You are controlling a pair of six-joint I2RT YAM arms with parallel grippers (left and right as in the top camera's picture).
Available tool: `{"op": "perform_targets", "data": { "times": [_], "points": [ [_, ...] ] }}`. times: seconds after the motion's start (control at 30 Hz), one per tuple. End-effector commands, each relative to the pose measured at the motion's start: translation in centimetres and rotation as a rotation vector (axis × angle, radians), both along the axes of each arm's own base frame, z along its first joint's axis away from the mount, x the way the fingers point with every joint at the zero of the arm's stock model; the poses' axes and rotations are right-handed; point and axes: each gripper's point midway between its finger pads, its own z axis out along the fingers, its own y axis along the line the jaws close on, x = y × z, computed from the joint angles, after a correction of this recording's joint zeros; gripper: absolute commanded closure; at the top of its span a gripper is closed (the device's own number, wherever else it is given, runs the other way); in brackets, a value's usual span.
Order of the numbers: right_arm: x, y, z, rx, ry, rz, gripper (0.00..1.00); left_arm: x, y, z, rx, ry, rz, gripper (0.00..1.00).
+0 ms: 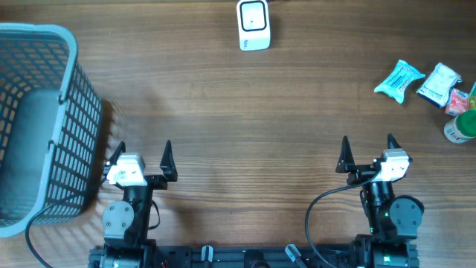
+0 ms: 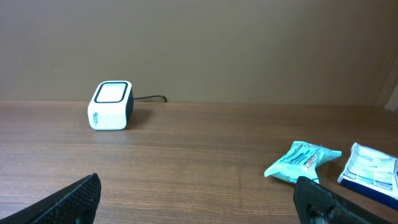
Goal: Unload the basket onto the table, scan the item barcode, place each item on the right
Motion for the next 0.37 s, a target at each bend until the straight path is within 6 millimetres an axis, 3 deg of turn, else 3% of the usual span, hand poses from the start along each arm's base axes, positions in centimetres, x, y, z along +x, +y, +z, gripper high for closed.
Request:
{"op": "perform_targets", "data": {
  "times": [0.0, 0.33],
  "points": [
    [0.05, -0.23, -0.20, -0.019, 0.007, -0.014, 0.00, 0.01, 0.12, -0.10, -0.013, -0.007, 0.006, 0.00],
    [0.09, -0.23, -0.35, -0.019, 0.013, -0.014, 0.00, 0.01, 0.12, -0.10, -0.014, -0.007, 0.006, 0.00]
  ]
}}
